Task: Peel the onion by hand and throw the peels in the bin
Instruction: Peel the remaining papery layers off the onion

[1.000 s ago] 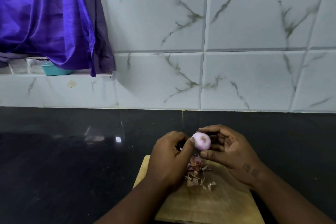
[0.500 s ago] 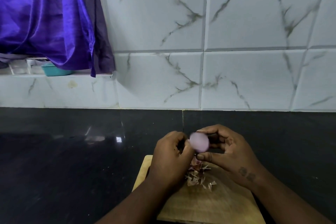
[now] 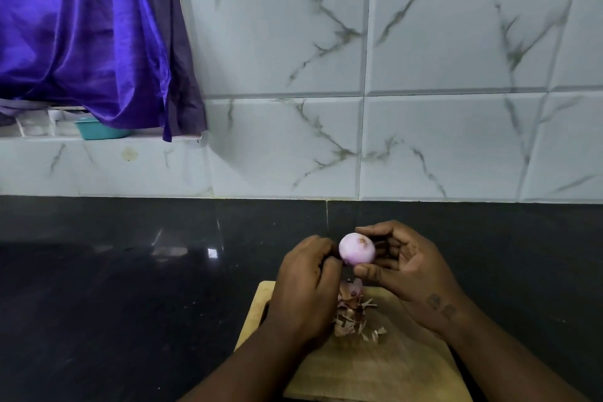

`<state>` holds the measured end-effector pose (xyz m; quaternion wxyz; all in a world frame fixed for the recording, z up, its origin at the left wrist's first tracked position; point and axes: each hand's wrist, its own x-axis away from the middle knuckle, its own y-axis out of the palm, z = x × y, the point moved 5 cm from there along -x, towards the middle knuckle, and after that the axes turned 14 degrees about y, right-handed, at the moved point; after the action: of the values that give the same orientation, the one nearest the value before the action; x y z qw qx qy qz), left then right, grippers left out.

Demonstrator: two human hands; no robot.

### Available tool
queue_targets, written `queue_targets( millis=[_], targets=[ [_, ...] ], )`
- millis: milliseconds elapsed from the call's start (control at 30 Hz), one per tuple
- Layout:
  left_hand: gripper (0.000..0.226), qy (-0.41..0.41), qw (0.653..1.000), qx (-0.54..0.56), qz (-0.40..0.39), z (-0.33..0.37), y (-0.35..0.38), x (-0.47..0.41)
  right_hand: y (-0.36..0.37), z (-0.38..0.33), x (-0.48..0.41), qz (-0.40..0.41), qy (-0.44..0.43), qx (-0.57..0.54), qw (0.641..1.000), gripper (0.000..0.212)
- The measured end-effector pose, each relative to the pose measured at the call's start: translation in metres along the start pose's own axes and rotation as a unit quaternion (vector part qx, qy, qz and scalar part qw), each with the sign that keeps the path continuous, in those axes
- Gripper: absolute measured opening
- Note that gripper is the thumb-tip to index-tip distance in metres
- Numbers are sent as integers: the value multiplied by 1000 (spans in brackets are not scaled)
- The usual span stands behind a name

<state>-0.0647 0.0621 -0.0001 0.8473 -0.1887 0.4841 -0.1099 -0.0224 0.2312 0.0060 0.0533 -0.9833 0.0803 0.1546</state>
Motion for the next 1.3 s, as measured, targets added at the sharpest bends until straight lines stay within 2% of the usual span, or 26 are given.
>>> queue_targets(
  millis=[133, 233, 667, 833, 967, 1133, 1300],
  targets=[
    [33, -2, 1000, 28, -8, 0, -1, 2, 0, 3, 0, -11, 8, -3, 1000, 52],
    [33, -4, 999, 13, -35, -2, 5, 3, -2, 3, -1, -16, 7, -7, 1000, 53],
    [26, 18, 995, -79, -60, -4, 11, 6, 5, 6, 1, 5, 2, 32, 999, 52],
    [34, 21, 993, -92, -72, -5, 12, 6, 3, 5, 1, 5, -3, 23, 1000, 52],
    [36, 9, 993, -94, -75, -3, 12, 6, 2, 5, 0, 2, -3, 6, 1000, 53],
    [20, -16, 991, -100, -89, 1, 10, 5, 1, 5, -2, -4, 1, -14, 1000, 54],
    [33, -55, 987, -124, -81, -8, 2, 3, -4, 7, -4, -19, 16, -57, 998, 54]
  ],
)
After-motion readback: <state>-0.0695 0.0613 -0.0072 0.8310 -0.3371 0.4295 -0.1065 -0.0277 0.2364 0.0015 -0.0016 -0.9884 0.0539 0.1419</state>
